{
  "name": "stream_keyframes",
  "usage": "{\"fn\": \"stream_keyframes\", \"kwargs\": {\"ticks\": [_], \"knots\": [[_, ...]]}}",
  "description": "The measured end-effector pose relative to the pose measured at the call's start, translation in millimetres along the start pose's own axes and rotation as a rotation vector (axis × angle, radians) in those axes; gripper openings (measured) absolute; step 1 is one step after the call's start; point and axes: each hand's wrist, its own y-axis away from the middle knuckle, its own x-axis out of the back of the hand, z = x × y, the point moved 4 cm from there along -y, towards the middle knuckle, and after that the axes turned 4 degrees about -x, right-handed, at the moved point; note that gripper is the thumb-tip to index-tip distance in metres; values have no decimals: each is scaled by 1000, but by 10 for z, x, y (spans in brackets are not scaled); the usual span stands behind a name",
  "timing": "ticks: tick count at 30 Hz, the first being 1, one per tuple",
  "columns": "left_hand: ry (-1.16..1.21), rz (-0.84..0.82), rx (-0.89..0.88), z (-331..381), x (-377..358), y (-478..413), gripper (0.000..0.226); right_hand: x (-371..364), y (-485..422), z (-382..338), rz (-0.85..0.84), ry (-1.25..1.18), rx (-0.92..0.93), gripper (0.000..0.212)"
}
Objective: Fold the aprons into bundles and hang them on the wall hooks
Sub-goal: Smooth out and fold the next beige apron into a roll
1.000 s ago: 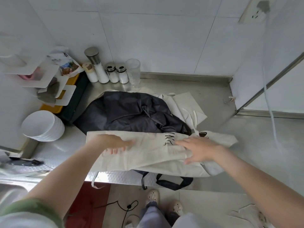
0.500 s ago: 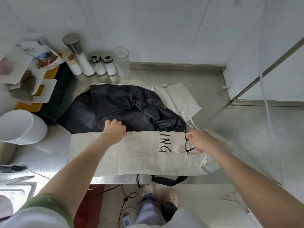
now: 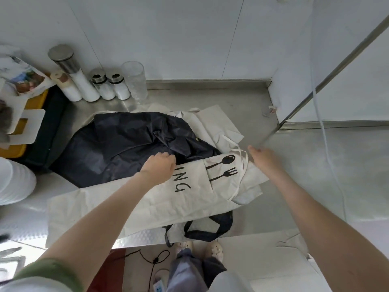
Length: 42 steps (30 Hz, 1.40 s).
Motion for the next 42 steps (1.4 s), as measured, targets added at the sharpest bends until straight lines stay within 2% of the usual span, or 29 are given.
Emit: {"fn": "stream_keyframes", "kwargs": {"ticks": [2,4,6,8,11,13,15,18,19,22,24,27,29,31,33,35,37,40,42], "knots": [[177,-36,-22,201,-43,-119,28,-26,5,35,-161,-215,-75,46],[296,-86,-11,330,-76,-221,29,-75,-31,68,-257,-459,-154,27],[376,-108,10,393,-77,-269,31,-199,-17,111,-449,-717,-281,19],[441,-119,23,390,-62,-277,36,-354,-80,193,-547,-768,-344,24],[447,-161,87,312,-100,-282,30,-501,-153,277,-605,-761,-330,27],[450,-177,140,254,-129,-240,39,-508,-194,293,-544,-835,-239,22],[484,-215,161,243,-199,-243,37,-478,-207,333,-459,-937,-143,18],[511,-220,103,272,-198,-311,34,-431,-203,387,-413,-1019,-37,35],[520,-216,90,287,-185,-337,34,-408,-209,396,-420,-1050,-16,34],[523,-194,52,262,-78,-389,37,-330,-203,353,-493,-1124,-7,13],[563,-144,26,203,21,-438,37,-298,-222,329,-512,-1146,-5,14],[491,-54,-25,187,184,-505,28,-258,-317,314,-413,-1168,-9,20],[237,-12,-25,223,212,-510,27,-262,-349,286,-322,-1097,-11,26],[-1,163,-61,276,185,-453,48,-299,-332,243,-229,-918,-19,35],[-69,264,-129,363,101,-351,73,-389,-323,250,-215,-810,-51,42],[-49,307,-221,514,32,-289,79,-473,-355,320,-229,-773,-74,41],[-58,320,-323,664,-5,-244,72,-633,-538,496,-216,-715,-51,45],[-196,214,-400,718,-242,-227,61,-547,-374,445,-154,-642,14,43],[-208,129,-362,674,-423,-224,59,-497,-261,429,-129,-593,64,63]]}}
